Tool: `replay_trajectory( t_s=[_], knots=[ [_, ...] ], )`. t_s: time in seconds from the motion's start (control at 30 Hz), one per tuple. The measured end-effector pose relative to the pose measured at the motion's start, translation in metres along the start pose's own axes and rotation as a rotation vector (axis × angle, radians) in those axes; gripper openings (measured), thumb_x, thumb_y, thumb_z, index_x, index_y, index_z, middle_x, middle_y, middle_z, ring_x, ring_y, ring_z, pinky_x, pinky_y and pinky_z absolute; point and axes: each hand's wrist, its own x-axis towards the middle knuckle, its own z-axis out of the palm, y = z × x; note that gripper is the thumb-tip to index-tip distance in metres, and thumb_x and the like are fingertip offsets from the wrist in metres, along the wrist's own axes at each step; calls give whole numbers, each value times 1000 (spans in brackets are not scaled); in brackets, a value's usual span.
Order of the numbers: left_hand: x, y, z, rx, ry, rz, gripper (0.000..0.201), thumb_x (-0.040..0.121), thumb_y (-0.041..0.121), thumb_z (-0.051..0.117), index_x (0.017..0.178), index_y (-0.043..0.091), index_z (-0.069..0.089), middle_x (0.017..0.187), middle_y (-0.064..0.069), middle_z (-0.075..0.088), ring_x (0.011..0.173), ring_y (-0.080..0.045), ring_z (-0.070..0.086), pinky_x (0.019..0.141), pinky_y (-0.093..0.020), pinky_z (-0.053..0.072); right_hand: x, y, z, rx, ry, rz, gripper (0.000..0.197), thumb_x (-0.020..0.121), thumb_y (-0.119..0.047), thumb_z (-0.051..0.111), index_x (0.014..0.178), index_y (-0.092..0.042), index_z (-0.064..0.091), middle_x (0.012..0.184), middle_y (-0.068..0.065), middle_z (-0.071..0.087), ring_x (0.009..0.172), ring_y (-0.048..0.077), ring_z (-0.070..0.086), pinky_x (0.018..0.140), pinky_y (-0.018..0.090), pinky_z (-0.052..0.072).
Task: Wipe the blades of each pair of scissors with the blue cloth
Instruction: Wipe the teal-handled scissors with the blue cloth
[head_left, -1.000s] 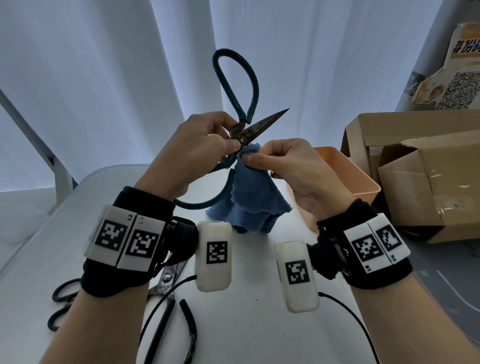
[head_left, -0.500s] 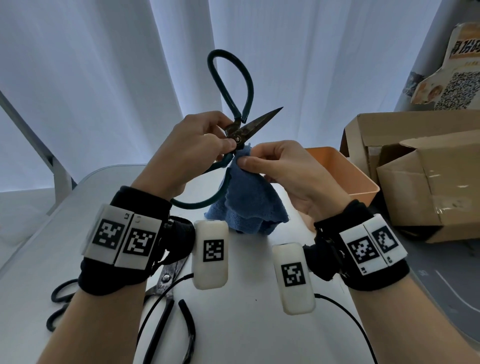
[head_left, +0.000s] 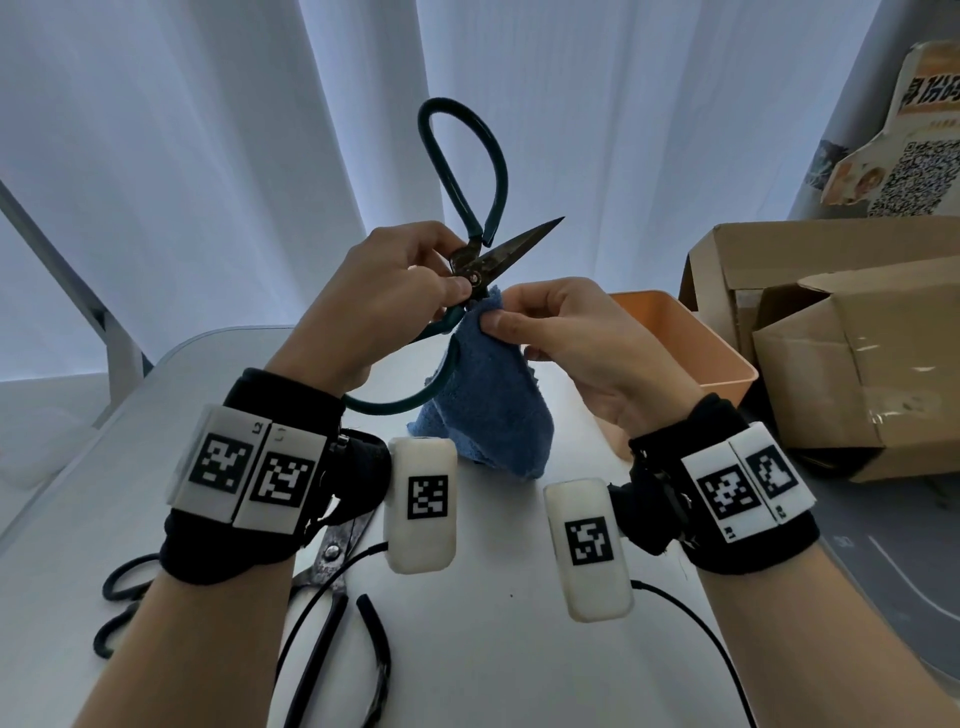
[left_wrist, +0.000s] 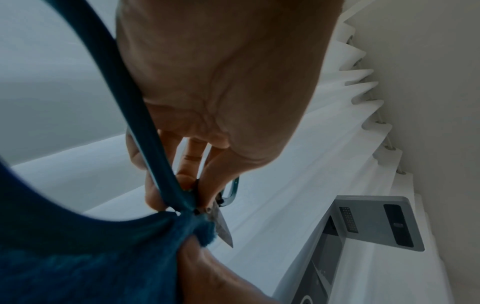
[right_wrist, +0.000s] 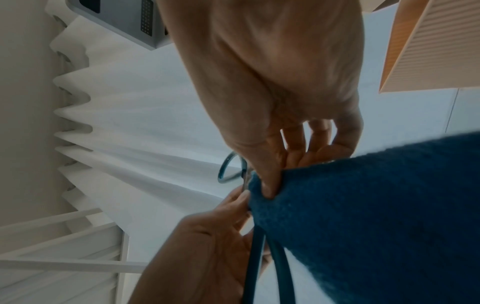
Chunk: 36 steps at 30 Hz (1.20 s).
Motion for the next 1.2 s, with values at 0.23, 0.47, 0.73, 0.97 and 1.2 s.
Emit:
replay_trajectory(
  t_s=[0.23, 0.47, 0.73, 0.97, 1.2],
  knots=[
    [0, 1, 2, -22, -7, 6, 16, 91, 10, 63, 99, 22, 71, 68, 13, 57, 65, -10, 55, 64, -24, 39, 0, 1, -1, 1, 2, -9, 17, 85, -17, 77, 88, -1, 70, 83, 9, 68, 78, 13, 61, 72, 25, 47],
    [0, 0, 2, -15, 3, -5, 16, 90, 8, 64, 97, 21, 71, 70, 11, 57, 66, -11, 56, 63, -22, 39, -2, -1, -2, -44, -22, -10, 10, 92, -13, 69, 90, -4, 72, 86, 6, 64, 77, 9, 54, 68, 20, 40],
    [1, -1, 1, 0, 18, -3, 17, 90, 9, 64, 99, 21, 71, 69, 12, 58, 64, -8, 56, 54, -12, 40, -2, -2, -3, -48, -20, -24, 10, 94, -9, 66, 96, -3, 73, 87, 7, 67, 76, 7, 57, 66, 15, 44],
    [2, 0, 1, -16, 8, 2, 17, 91, 8, 63, 100, 20, 71, 69, 13, 56, 62, -7, 54, 60, -18, 40, 1, 1, 1, -41, -5, -14, 15, 88, -18, 75, 77, -9, 70, 84, 10, 66, 80, 18, 59, 75, 34, 44],
    [1, 0, 1, -26, 8, -5, 16, 91, 8, 63, 101, 19, 71, 70, 11, 57, 63, -8, 54, 61, -19, 40, -2, -1, 0, -15, 3, -11, 11, 86, -17, 77, 80, -10, 70, 84, 8, 67, 80, 13, 60, 72, 25, 45]
  ],
)
